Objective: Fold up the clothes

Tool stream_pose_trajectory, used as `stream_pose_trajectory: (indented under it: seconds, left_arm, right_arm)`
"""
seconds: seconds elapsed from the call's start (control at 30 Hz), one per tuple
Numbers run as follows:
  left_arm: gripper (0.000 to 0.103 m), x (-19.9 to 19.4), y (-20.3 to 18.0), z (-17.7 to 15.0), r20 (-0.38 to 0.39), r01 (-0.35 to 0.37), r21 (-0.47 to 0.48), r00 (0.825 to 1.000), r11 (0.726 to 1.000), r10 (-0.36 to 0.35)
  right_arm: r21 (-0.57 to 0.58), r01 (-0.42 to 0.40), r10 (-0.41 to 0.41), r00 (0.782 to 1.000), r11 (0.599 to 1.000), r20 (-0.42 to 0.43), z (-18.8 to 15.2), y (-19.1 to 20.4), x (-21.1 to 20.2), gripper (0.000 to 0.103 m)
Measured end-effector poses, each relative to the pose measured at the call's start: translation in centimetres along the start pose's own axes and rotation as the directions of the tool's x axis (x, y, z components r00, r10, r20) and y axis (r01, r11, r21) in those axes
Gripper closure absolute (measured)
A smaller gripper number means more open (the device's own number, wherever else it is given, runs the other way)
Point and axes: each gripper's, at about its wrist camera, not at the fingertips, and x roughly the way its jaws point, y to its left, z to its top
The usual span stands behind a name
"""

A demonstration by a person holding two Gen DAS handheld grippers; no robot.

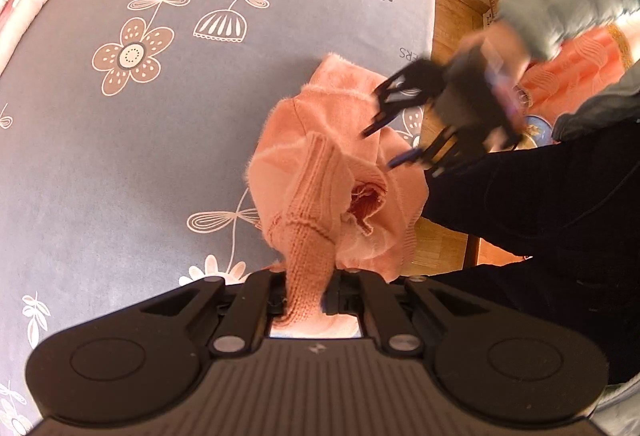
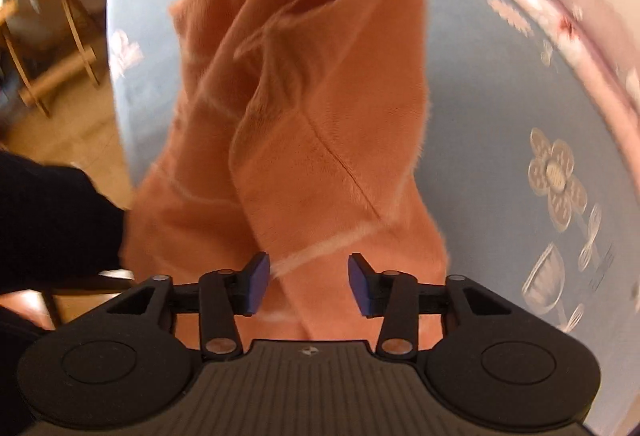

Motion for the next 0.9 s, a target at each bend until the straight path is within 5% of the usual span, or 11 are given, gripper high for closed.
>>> stream_pose_trajectory:
  seconds: [0.07, 0.23, 0.27, 0.3, 0.63, 0.9]
  left_arm:
    - [0.100, 0.0, 0.1, 0.0, -0.001, 0.004, -0.003, 1.000, 1.000, -0.004]
    - [0.100, 0.4, 0.4, -0.1, 0.000, -0.001, -0.020, 1.000, 1.000, 0.001]
    - [0.100, 0.5, 0.3, -0.2, 0.001, -0.004, -0.022, 1.000, 1.000, 0.004]
    - [0.100, 0.6, 0.2, -0.2, -0.001, -0.007, -0.024, 1.000, 1.000, 0.007]
    - [0.100, 0.9, 0.2, -1.9, 0.022, -0.143, -0.183, 0.988, 0.973, 0.150]
    - [0.100, -0.1, 1.0, -5.0, 0.051, -0.200, -0.249, 0.974, 0.947, 0.219]
  right_arm:
    - [-0.059, -0.006, 0.004, 1.000, 0.998, -0.029, 0.2, 1.3, 3.1, 0.044]
    - [-0.165, 0.144, -0.153, 0.987, 0.976, -0.042, 0.6, 3.0, 6.1, 0.049]
    - [-0.132, 0.141, -0.148, 0.988, 0.981, -0.047, 0.8, 2.5, 5.9, 0.060]
    - [-0.080, 0.123, -0.128, 0.990, 0.989, -0.059, 1.0, 1.7, 5.7, 0.091]
    - [0.110, 0.193, -0.197, 0.980, 0.975, 0.022, 0.0, -4.9, -3.7, 0.092]
    - [0.324, 0.420, -0.429, 0.902, 0.848, -0.045, -1.6, -11.2, -11.2, 0.097]
